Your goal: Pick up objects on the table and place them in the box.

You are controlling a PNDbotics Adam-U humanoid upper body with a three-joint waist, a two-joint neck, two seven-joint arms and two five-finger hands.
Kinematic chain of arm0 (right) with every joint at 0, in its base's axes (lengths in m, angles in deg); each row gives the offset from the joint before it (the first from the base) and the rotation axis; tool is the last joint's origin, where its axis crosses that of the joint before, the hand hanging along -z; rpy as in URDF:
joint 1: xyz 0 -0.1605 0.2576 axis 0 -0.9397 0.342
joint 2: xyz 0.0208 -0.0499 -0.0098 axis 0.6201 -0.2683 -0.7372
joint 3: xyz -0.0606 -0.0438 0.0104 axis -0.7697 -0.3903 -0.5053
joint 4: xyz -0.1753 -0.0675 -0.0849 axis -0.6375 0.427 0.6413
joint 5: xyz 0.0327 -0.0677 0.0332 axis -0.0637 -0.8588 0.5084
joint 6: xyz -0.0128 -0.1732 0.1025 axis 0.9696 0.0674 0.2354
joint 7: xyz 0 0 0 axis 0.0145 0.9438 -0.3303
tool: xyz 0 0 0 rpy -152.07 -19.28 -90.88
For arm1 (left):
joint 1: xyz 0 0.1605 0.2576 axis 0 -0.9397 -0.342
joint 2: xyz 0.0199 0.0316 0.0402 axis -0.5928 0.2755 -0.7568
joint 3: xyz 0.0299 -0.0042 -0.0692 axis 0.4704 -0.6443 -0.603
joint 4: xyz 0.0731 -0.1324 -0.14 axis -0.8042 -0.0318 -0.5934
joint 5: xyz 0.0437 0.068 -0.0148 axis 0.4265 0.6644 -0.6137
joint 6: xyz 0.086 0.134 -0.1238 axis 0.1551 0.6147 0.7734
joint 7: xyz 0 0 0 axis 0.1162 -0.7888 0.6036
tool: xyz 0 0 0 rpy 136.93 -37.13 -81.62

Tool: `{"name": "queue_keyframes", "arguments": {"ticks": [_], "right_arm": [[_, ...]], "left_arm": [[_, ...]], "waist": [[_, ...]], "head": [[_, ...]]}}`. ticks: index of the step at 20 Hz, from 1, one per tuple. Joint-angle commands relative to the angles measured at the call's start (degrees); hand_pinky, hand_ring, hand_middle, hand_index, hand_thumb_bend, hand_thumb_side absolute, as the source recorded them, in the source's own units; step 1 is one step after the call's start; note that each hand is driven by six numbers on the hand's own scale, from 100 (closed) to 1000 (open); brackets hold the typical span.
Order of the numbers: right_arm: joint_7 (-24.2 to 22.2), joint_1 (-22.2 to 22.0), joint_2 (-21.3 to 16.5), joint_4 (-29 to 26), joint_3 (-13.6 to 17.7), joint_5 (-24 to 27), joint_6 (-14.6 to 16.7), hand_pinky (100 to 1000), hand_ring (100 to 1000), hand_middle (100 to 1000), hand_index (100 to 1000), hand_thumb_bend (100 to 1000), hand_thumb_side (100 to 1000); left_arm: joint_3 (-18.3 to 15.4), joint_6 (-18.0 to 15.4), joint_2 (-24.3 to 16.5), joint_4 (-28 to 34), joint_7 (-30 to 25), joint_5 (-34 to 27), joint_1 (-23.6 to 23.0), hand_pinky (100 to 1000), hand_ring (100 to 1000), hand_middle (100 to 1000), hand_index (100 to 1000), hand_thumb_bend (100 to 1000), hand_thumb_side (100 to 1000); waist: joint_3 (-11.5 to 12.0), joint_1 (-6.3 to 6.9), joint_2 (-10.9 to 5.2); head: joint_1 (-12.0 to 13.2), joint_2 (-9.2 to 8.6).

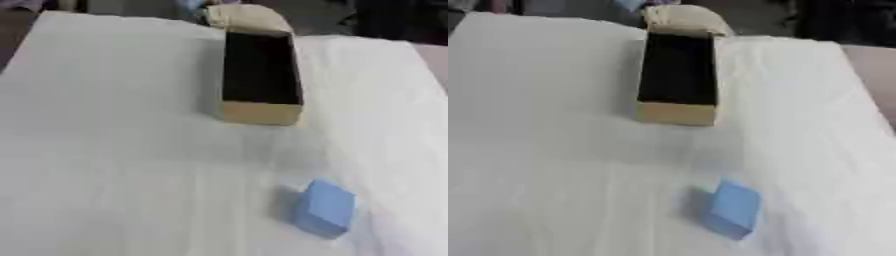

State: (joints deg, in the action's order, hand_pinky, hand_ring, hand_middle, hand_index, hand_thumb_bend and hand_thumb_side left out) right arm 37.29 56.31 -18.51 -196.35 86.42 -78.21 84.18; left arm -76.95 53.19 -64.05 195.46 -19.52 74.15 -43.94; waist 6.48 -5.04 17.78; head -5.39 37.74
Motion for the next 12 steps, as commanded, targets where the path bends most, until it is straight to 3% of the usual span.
{"name": "queue_keyframes", "arguments": {"ticks": [1, 9, 12], "right_arm": [[-2.5, -0.6, -5.0, -0.9, -0.1, -1.7, -2.3, 853, 845, 873, 925, 100, 1000], [-9.2, -0.3, -13.8, -0.9, -5.8, -8.2, -8.4, 865, 882, 879, 926, 100, 1000], [-11.8, 0.4, -14.5, -0.9, -6.3, -9.6, -9.1, 865, 882, 879, 926, 100, 1000]], "left_arm": [[-0.6, 0.3, -1.8, 0.9, 0.1, 0.6, -0.3, 625, 653, 673, 755, 372, 947], [-0.6, 0.7, -2.2, 0.9, -0.1, 1.3, -2.0, 626, 653, 674, 756, 368, 948], [-0.6, 0.7, -2.2, 0.9, -0.1, 1.4, -2.1, 626, 653, 674, 756, 368, 948]], "waist": [[-0.3, 0.24, -1.23], [-1.1, 0.65, -1.91], [-1.2, 0.71, -1.98]], "head": [[-0.8, 1.23], [1.1, 2.82], [1.3, 2.9]]}}
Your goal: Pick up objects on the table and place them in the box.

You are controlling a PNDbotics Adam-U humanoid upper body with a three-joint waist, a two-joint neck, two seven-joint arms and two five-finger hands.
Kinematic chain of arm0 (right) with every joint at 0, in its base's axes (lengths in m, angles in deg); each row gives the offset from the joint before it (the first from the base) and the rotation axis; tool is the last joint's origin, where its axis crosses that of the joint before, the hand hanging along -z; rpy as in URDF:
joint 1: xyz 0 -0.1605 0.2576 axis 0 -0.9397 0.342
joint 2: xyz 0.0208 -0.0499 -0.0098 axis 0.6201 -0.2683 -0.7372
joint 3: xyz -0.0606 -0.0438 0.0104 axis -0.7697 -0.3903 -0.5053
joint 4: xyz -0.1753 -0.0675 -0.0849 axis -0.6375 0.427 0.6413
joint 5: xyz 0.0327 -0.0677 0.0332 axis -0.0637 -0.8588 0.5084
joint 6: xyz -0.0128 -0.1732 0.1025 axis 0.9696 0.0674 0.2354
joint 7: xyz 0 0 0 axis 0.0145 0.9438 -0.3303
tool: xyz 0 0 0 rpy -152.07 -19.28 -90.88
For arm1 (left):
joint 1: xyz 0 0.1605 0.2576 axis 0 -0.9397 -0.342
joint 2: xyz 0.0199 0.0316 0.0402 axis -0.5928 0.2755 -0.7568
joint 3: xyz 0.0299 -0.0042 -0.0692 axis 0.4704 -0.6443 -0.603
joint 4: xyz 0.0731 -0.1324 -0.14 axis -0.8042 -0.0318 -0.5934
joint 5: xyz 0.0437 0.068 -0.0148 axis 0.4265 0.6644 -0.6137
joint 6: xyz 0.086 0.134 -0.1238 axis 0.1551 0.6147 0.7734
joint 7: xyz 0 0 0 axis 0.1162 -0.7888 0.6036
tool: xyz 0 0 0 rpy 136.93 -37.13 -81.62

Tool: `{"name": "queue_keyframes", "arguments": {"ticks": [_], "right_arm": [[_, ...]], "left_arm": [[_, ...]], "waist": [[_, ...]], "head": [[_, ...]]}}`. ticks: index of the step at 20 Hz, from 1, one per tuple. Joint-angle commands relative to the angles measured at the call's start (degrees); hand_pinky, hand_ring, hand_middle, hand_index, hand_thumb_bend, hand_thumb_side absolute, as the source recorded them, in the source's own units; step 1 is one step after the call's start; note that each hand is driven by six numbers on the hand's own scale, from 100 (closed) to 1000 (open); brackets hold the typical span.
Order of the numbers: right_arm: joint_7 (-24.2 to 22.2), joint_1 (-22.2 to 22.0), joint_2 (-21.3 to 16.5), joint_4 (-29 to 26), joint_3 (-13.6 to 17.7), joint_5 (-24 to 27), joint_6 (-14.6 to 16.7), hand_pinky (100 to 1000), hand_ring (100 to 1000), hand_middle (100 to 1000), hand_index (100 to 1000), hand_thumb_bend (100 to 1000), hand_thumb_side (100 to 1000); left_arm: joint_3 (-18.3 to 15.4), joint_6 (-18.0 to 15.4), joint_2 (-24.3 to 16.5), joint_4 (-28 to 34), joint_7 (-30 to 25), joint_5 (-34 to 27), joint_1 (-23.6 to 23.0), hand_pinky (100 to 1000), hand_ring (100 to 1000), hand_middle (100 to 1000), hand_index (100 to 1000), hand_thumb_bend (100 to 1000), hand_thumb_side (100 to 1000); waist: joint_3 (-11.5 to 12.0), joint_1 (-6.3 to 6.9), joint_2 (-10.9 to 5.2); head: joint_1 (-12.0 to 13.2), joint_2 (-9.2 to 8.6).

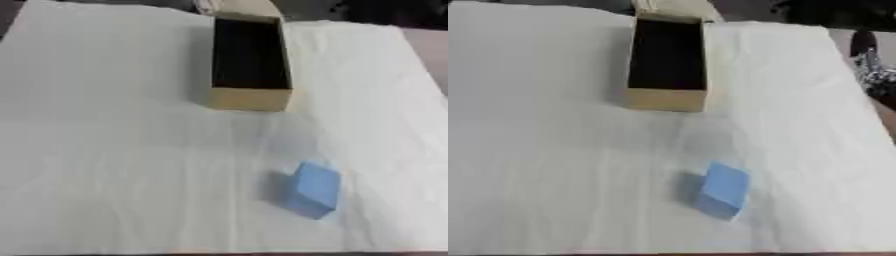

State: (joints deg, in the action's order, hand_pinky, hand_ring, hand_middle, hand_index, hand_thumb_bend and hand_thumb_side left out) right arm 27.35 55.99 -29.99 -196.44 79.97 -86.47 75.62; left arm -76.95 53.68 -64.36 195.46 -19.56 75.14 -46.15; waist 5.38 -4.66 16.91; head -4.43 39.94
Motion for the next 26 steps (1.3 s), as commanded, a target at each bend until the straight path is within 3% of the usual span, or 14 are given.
{"name": "queue_keyframes", "arguments": {"ticks": [1, 4, 9, 14, 19, 26], "right_arm": [[-2.7, 1.0, -3.0, -0.8, 0.2, -1.4, -0.6, 865, 882, 879, 926, 100, 1000], [-5.4, 0.4, -4.3, -0.8, -0.7, -1.9, 0.3, 858, 890, 881, 927, 104, 1000], [-9.5, 2.7, -8.0, -0.8, -6.9, 0.9, 0.5, 851, 879, 871, 922, 131, 1000], [-13.6, 5.6, -6.3, -0.8, -11.9, 3.1, -2.5, 844, 861, 853, 915, 162, 1000], [-17.1, 6.3, -4.6, -0.8, -12.6, 4.2, -4.7, 846, 851, 840, 910, 246, 1000], [-19.0, 8.2, 0.1, -0.8, -15.1, 1.8, -6.2, 841, 818, 814, 910, 377, 1000]], "left_arm": [[-0.6, 0.2, -1.9, 0.9, 0.0, 0.4, 0.1, 626, 653, 674, 756, 368, 948], [-0.3, 0.3, -2.2, 0.9, -0.4, 0.5, -0.3, 624, 653, 674, 756, 363, 952], [-0.1, 0.6, -1.9, 0.9, -0.8, 0.5, -0.7, 624, 653, 674, 755, 362, 954], [0.0, 0.6, -1.8, 0.9, -1.0, 0.5, -0.7, 624, 653, 674, 755, 362, 955], [-0.1, 0.7, -1.8, 0.9, -1.1, 0.6, -1.1, 623, 652, 674, 754, 358, 956], [0.2, 0.8, -1.7, 0.9, -1.5, 0.5, -1.2, 622, 652, 674, 753, 357, 957]], "waist": [[-0.1, 0.33, -1.12], [0.1, 0.01, -1.29], [-0.1, 0.13, -1.5], [0.0, 0.18, -1.58], [-0.3, -0.01, -1.79], [-0.7, -0.32, -2.48]], "head": [[0.3, 0.71], [-0.2, 0.83], [-0.1, 1.22], [-0.4, 0.91], [-0.4, 0.92], [-0.7, 1.01]]}}
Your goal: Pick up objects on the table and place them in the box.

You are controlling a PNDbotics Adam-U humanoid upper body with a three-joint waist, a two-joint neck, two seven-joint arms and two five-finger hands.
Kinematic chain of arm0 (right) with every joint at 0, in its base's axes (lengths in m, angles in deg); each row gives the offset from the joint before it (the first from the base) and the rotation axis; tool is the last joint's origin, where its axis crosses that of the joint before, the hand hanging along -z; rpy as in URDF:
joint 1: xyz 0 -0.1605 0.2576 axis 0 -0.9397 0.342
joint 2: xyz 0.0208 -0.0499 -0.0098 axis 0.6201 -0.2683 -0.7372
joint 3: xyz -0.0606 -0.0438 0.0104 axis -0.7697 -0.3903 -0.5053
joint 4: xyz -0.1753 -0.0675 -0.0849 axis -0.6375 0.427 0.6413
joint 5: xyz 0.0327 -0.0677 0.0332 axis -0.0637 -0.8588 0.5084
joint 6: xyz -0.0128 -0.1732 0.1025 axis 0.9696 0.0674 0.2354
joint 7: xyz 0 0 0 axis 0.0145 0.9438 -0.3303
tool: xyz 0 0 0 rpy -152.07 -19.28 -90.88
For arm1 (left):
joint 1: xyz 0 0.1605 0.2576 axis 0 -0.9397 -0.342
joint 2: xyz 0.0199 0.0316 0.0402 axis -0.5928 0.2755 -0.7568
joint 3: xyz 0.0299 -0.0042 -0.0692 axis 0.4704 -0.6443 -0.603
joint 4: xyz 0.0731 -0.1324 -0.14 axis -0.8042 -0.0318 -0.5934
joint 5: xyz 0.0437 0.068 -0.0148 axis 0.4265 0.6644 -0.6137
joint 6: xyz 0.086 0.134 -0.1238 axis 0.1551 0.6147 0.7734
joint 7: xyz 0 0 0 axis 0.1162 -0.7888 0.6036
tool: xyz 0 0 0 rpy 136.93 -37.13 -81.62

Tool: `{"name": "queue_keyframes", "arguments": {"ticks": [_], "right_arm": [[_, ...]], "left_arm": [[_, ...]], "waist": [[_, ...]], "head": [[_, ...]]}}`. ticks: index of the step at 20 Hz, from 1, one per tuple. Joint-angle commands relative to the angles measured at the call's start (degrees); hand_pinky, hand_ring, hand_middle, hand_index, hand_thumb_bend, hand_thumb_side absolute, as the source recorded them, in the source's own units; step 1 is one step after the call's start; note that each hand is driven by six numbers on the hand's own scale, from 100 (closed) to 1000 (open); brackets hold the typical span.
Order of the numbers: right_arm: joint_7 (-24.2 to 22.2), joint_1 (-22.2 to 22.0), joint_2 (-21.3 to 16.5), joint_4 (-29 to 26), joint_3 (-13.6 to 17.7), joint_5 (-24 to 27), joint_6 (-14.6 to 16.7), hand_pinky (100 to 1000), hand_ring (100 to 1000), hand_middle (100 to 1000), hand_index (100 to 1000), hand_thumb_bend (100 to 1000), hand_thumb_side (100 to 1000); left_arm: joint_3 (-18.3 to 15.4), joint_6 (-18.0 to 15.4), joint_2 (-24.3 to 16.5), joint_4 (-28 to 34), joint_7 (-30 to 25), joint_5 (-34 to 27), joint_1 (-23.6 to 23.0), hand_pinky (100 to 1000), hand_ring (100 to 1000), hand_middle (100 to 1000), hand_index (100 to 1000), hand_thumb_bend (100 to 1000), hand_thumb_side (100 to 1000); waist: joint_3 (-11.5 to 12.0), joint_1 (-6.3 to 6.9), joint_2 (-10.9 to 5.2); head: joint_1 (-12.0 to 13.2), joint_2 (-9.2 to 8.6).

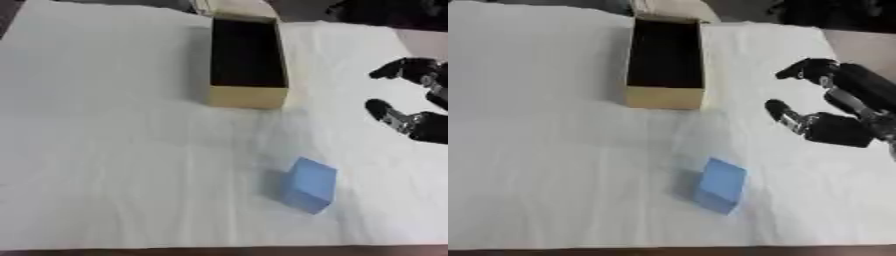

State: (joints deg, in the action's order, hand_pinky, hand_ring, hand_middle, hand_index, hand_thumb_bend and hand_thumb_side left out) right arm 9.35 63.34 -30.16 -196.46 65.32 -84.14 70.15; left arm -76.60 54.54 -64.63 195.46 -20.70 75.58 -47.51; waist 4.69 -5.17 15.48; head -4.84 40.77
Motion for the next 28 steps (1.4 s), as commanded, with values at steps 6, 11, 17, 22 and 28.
{"name": "queue_keyframes", "arguments": {"ticks": [6, 11, 17, 22, 28], "right_arm": [[-5.8, 0.9, 4.9, -0.8, -2.8, 3.5, -4.5, 848, 814, 815, 917, 376, 858], [-9.6, 0.8, 8.3, -0.8, -2.0, 2.6, -4.2, 864, 824, 825, 926, 294, 742], [-12.1, -1.6, 12.1, -0.8, -2.0, -2.2, -2.1, 886, 839, 841, 945, 214, 646], [-12.8, -3.3, 13.7, -0.8, -1.8, -6.4, -0.5, 896, 851, 852, 960, 296, 715], [-10.9, -4.4, 14.0, -0.8, -1.0, -11.4, 0.3, 898, 860, 847, 971, 581, 973]], "left_arm": [[-0.2, 0.0, -1.4, 0.9, -0.5, -0.1, 0.0, 622, 652, 673, 753, 356, 956], [-0.2, 0.0, -1.5, 0.9, -0.6, -0.1, -0.1, 621, 652, 673, 752, 355, 955], [-0.2, 0.1, -1.5, 0.9, -0.6, -0.2, -0.5, 621, 652, 673, 752, 354, 955], [-0.2, 0.2, -1.3, 0.9, -0.8, -0.2, -0.8, 620, 652, 673, 751, 353, 954], [-0.2, 0.3, -1.2, 0.9, -0.8, -0.2, -1.0, 620, 651, 672, 751, 351, 953]], "waist": [[0.1, 0.0, -1.49], [-0.3, -0.39, -1.96], [-0.4, -0.69, -2.52], [-0.6, -0.79, -3.07], [-0.8, -0.98, -3.29]], "head": [[-0.6, -0.29], [-0.3, 0.41], [0.1, 1.87], [0.4, 2.51], [0.5, 2.84]]}}
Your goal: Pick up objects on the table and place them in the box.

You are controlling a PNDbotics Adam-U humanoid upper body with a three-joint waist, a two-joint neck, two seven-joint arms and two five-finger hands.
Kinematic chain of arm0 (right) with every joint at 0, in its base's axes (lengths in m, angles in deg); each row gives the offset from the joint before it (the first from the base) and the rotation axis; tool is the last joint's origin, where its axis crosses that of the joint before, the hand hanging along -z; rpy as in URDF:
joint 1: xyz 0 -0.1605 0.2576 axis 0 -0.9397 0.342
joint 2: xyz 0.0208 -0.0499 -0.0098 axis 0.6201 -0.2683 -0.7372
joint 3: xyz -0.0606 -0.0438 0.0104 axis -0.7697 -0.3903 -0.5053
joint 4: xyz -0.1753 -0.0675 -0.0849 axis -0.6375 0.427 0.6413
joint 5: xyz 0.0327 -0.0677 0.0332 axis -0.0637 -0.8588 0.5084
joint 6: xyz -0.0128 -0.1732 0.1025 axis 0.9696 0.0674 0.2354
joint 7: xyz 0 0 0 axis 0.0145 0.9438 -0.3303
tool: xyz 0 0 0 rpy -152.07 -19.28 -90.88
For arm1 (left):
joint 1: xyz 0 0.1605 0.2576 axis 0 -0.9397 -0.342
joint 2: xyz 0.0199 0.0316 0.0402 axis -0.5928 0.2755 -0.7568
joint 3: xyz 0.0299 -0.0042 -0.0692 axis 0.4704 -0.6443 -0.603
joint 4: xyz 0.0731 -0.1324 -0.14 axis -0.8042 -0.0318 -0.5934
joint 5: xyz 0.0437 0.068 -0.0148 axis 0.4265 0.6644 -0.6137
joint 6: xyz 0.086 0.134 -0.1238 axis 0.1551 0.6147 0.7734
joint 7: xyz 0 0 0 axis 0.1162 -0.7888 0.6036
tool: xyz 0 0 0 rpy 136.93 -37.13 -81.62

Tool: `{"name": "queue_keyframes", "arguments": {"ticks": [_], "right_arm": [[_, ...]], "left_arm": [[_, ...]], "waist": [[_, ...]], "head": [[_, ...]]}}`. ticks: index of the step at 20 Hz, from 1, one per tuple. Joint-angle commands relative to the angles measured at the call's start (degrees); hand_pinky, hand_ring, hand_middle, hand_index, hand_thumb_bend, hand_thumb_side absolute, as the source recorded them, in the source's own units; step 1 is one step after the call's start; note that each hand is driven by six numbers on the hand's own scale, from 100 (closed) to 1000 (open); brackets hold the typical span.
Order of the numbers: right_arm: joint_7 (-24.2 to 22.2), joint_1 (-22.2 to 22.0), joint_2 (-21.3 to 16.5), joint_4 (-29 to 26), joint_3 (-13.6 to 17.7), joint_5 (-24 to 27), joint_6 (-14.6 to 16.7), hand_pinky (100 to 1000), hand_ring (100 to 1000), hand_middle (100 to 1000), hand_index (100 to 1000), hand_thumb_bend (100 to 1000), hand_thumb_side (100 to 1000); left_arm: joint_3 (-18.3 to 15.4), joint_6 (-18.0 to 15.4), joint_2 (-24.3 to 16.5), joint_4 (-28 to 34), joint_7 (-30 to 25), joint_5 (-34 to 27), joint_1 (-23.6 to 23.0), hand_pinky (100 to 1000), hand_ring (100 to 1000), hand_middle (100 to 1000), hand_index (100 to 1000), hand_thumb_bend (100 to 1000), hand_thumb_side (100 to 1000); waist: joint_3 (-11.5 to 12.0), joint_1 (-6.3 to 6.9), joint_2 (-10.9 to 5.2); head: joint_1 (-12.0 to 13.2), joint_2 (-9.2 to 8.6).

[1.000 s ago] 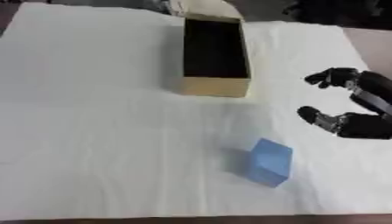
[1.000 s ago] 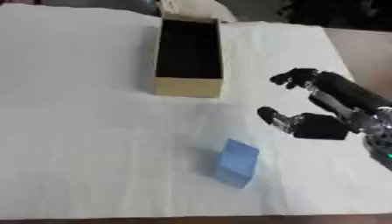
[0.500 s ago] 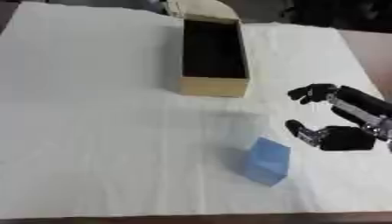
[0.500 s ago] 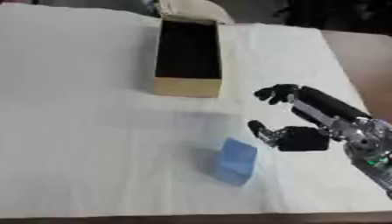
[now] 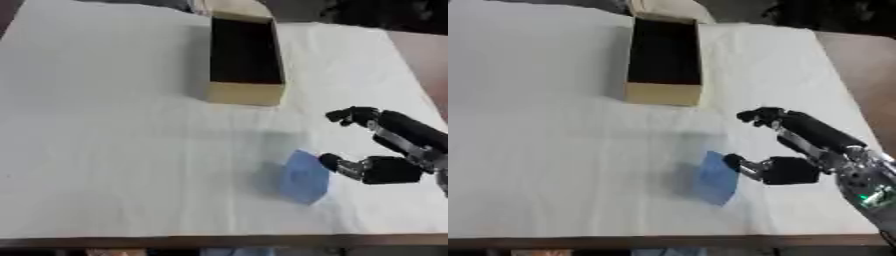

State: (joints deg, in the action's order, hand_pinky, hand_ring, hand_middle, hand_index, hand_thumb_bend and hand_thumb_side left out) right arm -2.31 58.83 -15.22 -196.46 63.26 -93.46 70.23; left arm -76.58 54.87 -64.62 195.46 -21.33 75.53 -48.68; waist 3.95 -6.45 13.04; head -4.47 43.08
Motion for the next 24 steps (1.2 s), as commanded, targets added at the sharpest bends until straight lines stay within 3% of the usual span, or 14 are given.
{"name": "queue_keyframes", "arguments": {"ticks": [1, 5, 6, 10, 24], "right_arm": [[0.8, 0.0, -0.9, -0.8, 1.0, -3.0, 0.3, 899, 861, 847, 971, 581, 974], [0.0, -0.4, -0.3, -0.8, 0.7, -6.3, 0.8, 912, 891, 867, 980, 575, 974], [-0.3, -0.4, -0.2, -0.8, 0.6, -7.0, 1.1, 912, 893, 873, 984, 512, 926], [-2.2, -0.6, 0.5, -0.8, 0.2, -8.9, 2.2, 909, 890, 872, 987, 485, 905], [-8.0, -1.0, 3.0, -0.6, -1.9, -10.3, 1.2, 893, 870, 862, 988, 485, 869]], "left_arm": [[-0.2, 0.0, -1.2, 0.9, -0.2, -0.2, 0.2, 620, 651, 672, 751, 351, 953], [-0.2, 0.1, -1.1, 0.9, -0.3, -0.2, 0.2, 619, 651, 672, 750, 353, 955], [-0.2, 0.1, -1.1, 0.9, -0.3, -0.2, 0.2, 619, 651, 672, 750, 353, 955], [-0.1, 0.1, -0.9, 0.9, -0.5, -0.2, 0.2, 619, 651, 672, 750, 352, 956], [0.1, 0.0, -0.6, 0.9, -1.4, -0.2, 0.3, 620, 652, 672, 749, 342, 956]], "waist": [[0.0, 0.27, -0.83], [0.1, 0.29, -0.64], [0.1, 0.3, -0.59], [0.2, 0.34, -0.47], [1.2, 0.5, 0.05]], "head": [[0.1, 0.52], [-0.1, 0.56], [-0.2, 0.63], [-0.4, 0.94], [-1.1, 0.91]]}}
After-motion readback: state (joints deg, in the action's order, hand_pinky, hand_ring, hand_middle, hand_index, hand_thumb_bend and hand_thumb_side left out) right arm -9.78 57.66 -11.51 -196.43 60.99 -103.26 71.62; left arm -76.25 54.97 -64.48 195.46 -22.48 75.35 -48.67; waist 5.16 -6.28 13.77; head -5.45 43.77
